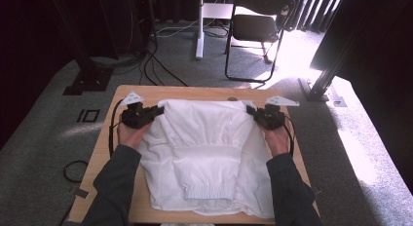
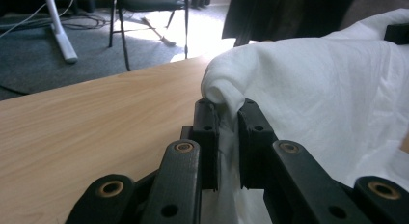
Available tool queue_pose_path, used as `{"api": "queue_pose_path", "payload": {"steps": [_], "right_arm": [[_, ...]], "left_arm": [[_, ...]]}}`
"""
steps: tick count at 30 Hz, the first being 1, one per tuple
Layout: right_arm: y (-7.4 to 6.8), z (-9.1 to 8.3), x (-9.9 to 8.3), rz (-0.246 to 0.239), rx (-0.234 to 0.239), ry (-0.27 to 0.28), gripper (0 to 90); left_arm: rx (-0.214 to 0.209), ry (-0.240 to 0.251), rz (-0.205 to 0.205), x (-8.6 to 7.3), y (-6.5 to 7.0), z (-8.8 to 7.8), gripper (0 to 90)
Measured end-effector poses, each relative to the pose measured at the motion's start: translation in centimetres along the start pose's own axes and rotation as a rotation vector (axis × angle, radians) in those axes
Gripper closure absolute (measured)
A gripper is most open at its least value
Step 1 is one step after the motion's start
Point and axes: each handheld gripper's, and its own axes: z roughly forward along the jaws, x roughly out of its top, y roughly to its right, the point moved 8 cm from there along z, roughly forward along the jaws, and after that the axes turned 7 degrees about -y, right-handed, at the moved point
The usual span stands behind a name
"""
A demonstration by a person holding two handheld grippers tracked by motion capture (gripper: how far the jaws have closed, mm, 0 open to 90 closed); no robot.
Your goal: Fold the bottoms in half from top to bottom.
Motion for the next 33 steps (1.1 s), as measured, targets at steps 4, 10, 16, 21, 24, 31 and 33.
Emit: {"api": "queue_pose_path", "payload": {"steps": [4,10,16,21,24,31,33], "right_arm": [[-2.2,-3.1,-2.1,-0.046,0.035,0.03,84.0],[-4.7,-6.4,-5.5,-0.082,0.066,0.055,83.6],[-7.0,-9.2,-12.2,-0.072,0.055,0.033,82.6],[-8.2,-9.8,-15.9,-0.042,0.086,-0.009,77.6],[-8.5,-10.9,-17.0,-0.028,0.122,-0.02,42.5],[-8.5,-10.5,-12.6,-0.043,0.062,0.008,41.4],[-8.7,-10.0,-12.0,-0.042,0.057,0.01,41.4]], "left_arm": [[-0.039,0.033,0.03,-1.8,2.0,-2.6,81.4],[-0.106,0.039,0.049,-6.3,5.6,-5.7,81.3],[-0.173,-0.024,0.033,-12.0,8.6,-6.7,80.3],[-0.235,-0.086,-0.009,-15.5,9.9,-6.9,65.8],[-0.268,-0.043,-0.026,-15.3,9.9,-8.0,54.1],[-0.22,0.047,-0.01,-9.3,9.8,-8.3,53.1],[-0.22,0.047,-0.01,-9.3,9.8,-8.3,53.4]]}}
